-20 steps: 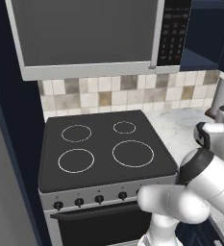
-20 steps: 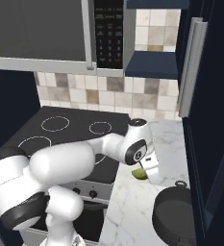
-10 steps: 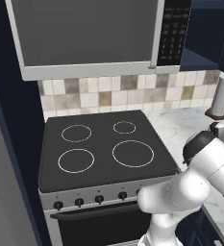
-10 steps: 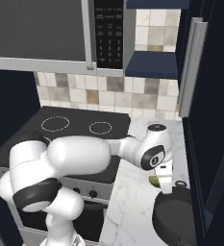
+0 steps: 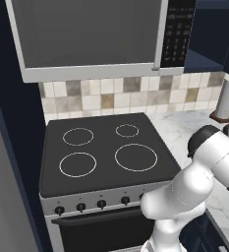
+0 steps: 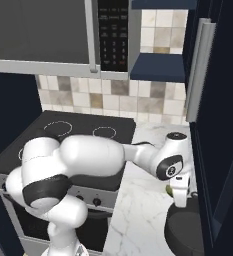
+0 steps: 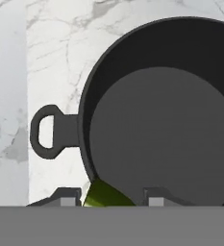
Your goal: Turn on the sink faucet. Then move the lemon wedge from the counter to the sink. Turn off the sink. Move the vegetable from the sink to the pot next to the stove. Finally move the pot to the rear left burner.
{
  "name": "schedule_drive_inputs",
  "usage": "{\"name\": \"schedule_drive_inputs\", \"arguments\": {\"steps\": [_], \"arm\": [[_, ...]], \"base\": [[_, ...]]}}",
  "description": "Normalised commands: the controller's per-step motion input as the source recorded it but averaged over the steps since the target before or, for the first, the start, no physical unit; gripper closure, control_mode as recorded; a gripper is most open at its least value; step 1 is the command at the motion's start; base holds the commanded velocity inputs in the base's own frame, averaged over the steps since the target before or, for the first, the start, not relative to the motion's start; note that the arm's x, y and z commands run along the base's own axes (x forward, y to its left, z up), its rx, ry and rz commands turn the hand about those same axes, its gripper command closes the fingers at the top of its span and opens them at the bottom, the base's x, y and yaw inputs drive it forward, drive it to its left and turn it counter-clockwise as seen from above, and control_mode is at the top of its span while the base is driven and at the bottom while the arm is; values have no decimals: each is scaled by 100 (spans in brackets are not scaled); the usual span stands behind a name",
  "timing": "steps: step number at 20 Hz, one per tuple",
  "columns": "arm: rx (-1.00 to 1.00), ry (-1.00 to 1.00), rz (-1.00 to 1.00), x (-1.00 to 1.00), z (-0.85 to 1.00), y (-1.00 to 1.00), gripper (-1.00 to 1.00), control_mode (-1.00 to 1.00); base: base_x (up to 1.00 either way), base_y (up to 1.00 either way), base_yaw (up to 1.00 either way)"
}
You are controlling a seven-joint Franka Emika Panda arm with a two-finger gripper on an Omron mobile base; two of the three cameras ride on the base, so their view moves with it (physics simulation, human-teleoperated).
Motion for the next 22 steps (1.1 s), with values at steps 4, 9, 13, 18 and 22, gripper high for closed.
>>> {"name": "schedule_drive_inputs", "arguments": {"steps": [4, 9, 13, 18, 22], "arm": [[0, -12, -8, -39, -3, -14, 100, -100], [0, -13, -7, -68, 0, 0, 100, -100], [0, -6, -6, -39, -1, -6, 100, -100], [0, -1, -3, -11, -10, -28, 100, -100], [0, 0, 0, -10, -16, -32, 100, -100]], "base": [[0, 0, 0], [0, 0, 0], [0, 0, 0], [0, 0, 0], [0, 0, 0]]}}
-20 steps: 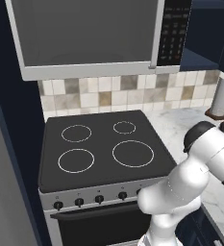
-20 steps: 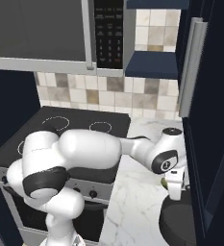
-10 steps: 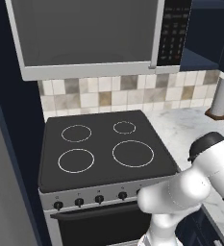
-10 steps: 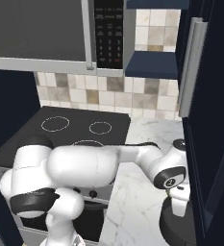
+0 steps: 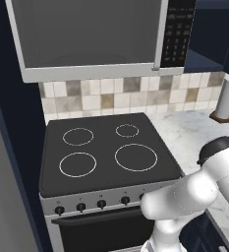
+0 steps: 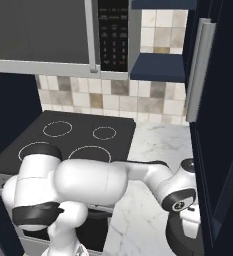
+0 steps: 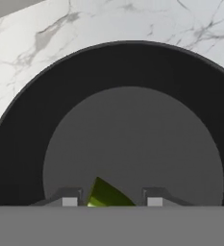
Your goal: Turn on the sink faucet. Then move the lemon wedge from the counter to the sink. Turn off the sink. Move the vegetable from the sink to the pot next to the stove. Finally move the pot to the rear left burner.
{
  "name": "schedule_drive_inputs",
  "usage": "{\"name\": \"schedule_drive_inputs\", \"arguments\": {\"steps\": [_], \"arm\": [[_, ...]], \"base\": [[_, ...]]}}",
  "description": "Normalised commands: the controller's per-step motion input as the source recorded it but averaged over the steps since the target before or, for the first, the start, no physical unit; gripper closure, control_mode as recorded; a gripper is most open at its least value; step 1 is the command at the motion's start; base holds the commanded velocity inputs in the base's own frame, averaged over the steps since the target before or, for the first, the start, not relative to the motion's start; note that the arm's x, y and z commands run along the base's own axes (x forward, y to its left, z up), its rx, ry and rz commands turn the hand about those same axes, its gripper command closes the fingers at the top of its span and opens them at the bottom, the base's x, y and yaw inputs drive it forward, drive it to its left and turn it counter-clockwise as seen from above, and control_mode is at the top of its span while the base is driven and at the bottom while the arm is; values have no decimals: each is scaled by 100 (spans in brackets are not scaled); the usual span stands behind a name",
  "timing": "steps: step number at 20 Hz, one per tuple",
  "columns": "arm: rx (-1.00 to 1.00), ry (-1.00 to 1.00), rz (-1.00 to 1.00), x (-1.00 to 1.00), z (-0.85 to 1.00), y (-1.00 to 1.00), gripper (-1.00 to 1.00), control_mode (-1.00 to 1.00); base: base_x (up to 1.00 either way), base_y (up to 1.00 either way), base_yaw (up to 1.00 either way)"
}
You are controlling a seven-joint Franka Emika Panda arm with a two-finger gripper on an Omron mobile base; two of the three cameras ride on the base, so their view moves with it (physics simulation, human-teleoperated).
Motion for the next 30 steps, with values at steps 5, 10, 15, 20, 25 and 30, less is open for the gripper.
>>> {"name": "schedule_drive_inputs", "arguments": {"steps": [5, 10, 15, 20, 25, 30], "arm": [[0, 0, 0, -2, -5, -16, 100, -100], [0, 0, 0, 0, -5, -1, 100, -100], [0, 0, 0, -9, -10, 0, 100, -100], [0, 0, 0, -6, -17, 0, 100, -100], [0, 0, 0, -2, -22, 0, 100, -100], [0, 0, 0, -6, -18, 0, 100, -100]], "base": [[0, 0, 0], [0, 0, 0], [0, 0, 0], [0, 0, 0], [0, 0, 0], [0, 0, 0]]}}
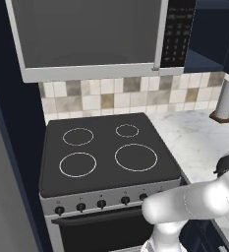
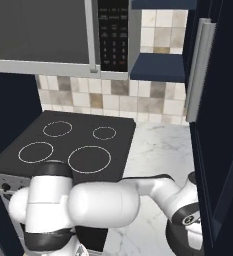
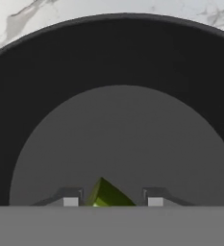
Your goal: Turn on the sink faucet. Then move the lemon wedge from the counter to the sink. Turn off the sink. Move the vegetable from the sink to the pot next to the stove. Finally move the pot to the rear left burner.
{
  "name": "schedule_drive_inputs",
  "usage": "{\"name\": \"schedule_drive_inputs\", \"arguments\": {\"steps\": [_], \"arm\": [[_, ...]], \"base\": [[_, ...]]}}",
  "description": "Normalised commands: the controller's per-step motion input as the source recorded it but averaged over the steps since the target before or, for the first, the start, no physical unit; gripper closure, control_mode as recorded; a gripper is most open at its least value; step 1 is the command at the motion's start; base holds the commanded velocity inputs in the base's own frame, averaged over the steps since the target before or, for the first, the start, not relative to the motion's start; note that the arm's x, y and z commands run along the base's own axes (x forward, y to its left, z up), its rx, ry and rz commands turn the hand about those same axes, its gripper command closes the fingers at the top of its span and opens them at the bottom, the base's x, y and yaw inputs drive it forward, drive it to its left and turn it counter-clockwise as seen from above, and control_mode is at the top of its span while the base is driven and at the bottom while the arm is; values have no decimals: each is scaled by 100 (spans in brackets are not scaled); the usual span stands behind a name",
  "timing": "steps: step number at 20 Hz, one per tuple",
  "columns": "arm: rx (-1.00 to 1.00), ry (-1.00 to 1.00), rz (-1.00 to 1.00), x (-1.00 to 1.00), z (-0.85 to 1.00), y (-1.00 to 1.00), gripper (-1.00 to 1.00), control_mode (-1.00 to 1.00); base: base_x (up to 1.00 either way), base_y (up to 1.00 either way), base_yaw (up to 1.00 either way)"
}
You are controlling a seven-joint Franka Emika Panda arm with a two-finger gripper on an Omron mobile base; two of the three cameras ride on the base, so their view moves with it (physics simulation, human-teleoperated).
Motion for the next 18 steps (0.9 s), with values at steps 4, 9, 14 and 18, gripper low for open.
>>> {"name": "schedule_drive_inputs", "arguments": {"steps": [4, 9, 14, 18], "arm": [[0, 3, 0, -10, -8, 0, -100, -100], [-1, 9, 0, -11, 4, 1, -100, -100], [-6, 9, -2, -13, 26, 21, -100, -100], [-9, 8, 0, -5, 36, 44, -100, -100]], "base": [[0, 0, 0], [0, 0, 0], [0, 0, 0], [0, 0, 0]]}}
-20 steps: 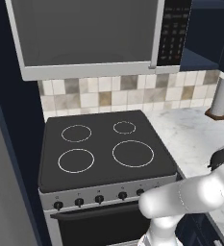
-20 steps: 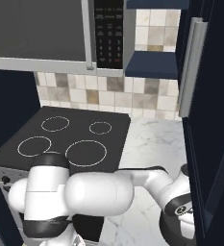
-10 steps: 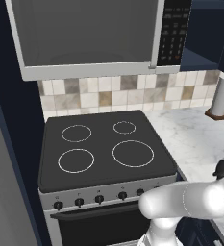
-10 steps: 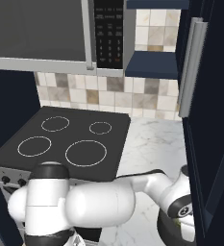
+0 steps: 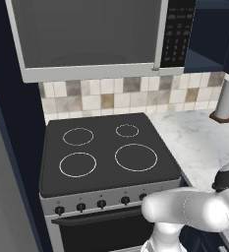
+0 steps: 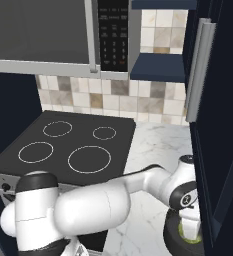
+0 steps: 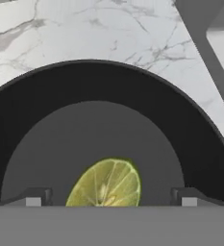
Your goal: Turn on the sink faucet. Then move the lemon wedge from the counter to the sink. Turn off the sink. Move the vegetable from the sink to the pot next to the stove. Finally move the pot to the rear left burner.
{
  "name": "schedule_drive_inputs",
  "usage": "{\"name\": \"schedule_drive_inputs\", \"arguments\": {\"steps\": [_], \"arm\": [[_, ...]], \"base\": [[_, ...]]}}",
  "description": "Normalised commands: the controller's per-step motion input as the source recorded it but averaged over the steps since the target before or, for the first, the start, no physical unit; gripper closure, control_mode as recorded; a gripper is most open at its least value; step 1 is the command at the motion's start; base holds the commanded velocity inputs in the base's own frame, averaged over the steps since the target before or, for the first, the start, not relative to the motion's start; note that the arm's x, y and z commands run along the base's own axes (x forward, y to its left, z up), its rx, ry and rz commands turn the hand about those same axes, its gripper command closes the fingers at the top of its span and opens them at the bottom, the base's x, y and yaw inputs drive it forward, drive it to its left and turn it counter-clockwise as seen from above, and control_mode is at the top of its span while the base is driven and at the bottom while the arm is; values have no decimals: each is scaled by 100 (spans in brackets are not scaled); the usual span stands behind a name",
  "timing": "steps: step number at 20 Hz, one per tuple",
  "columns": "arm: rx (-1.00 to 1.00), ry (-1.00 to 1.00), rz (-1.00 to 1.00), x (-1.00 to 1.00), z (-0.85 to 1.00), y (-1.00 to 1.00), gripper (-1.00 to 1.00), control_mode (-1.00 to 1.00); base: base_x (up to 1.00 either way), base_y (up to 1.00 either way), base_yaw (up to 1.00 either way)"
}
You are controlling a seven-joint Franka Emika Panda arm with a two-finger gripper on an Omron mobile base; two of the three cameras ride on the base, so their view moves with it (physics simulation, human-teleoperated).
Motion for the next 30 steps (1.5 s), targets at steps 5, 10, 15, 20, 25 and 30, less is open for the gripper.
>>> {"name": "schedule_drive_inputs", "arguments": {"steps": [5, 10, 15, 20, 25, 30], "arm": [[-8, 7, 0, 0, 28, 48, -100, -100], [-1, 6, 3, 0, 32, 25, -100, -100], [0, 6, 16, 0, 26, 6, -100, -100], [0, 6, 25, 0, 15, 7, -100, -100], [0, 5, 27, 0, 7, 15, -100, -100], [2, 1, 22, 0, 0, 27, -100, -100]], "base": [[0, 0, 0], [0, 0, 0], [0, 0, 0], [0, 0, 0], [0, 0, 0], [0, 0, 0]]}}
